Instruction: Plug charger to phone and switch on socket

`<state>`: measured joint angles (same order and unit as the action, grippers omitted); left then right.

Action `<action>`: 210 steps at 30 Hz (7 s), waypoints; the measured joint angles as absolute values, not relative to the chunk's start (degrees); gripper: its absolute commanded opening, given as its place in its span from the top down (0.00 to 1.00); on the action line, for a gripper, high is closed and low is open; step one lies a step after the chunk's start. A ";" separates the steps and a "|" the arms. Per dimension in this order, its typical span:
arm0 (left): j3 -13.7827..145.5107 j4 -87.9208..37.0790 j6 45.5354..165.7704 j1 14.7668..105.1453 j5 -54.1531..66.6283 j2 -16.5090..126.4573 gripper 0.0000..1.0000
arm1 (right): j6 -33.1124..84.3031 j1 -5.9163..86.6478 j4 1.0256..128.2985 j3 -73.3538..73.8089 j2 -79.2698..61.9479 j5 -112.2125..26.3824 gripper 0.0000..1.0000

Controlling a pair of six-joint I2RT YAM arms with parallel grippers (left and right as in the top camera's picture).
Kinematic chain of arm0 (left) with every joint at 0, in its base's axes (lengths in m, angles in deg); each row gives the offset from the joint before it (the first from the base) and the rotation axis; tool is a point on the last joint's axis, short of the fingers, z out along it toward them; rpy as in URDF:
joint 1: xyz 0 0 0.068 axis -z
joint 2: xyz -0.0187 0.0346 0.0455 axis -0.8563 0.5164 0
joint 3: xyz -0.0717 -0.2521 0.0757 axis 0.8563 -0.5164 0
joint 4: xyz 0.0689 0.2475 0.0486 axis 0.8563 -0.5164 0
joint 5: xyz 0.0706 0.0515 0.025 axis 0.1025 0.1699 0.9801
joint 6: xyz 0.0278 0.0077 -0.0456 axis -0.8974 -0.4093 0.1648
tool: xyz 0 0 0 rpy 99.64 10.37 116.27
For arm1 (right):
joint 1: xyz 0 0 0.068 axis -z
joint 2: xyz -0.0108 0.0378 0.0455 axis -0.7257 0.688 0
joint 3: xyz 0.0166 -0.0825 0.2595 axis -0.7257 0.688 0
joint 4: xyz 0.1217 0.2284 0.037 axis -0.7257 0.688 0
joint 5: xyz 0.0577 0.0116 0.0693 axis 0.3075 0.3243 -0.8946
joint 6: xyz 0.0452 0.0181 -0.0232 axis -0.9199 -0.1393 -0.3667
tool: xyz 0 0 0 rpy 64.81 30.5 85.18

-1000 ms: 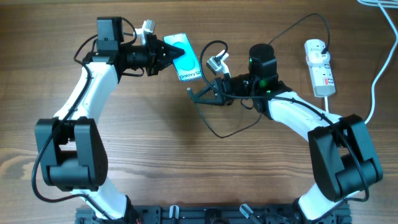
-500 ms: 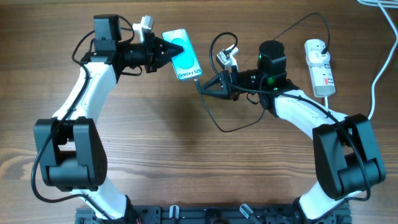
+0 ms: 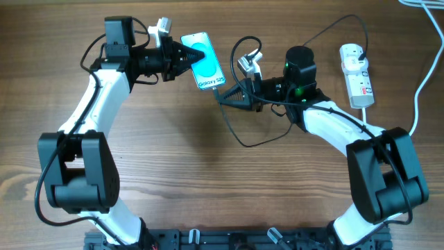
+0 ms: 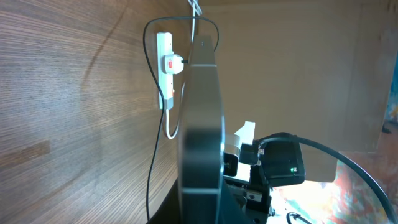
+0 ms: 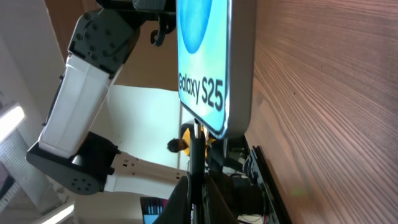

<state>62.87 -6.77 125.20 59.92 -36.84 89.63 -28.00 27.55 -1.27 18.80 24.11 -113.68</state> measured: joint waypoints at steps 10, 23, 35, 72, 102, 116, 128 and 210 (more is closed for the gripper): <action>62.87 -6.57 125.20 59.92 -37.26 89.63 0.96 | -28.24 27.55 -1.49 18.80 24.11 -113.15 0.96; 62.85 -6.55 125.20 60.03 -37.26 89.63 0.96 | -28.41 27.52 -1.49 18.80 24.11 -112.96 0.96; 62.87 -6.15 125.03 60.14 -37.65 89.63 0.96 | -29.68 26.89 -2.93 18.86 24.11 -112.34 0.96; 63.94 0.08 112.70 58.37 -47.99 89.63 0.96 | -26.45 26.83 -11.30 19.54 24.18 -109.59 0.44; 65.19 -20.23 95.54 58.28 -46.28 89.63 0.96 | -17.79 19.70 -3.87 19.80 24.49 -104.13 0.96; 66.17 -28.03 87.35 58.52 -47.64 89.63 0.96 | -17.66 19.57 -4.53 20.08 24.49 -106.33 0.95; 67.11 -37.93 79.24 58.57 -48.65 89.63 0.96 | -19.01 20.18 -6.54 20.37 24.49 -110.44 0.95; 63.88 1.30 109.27 79.68 -27.33 115.75 0.63 | 26.38 50.80 73.04 15.19 -23.40 -52.32 0.22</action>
<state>63.88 1.30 109.27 79.68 -27.33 115.75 26.38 50.80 73.04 15.19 -23.40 -52.32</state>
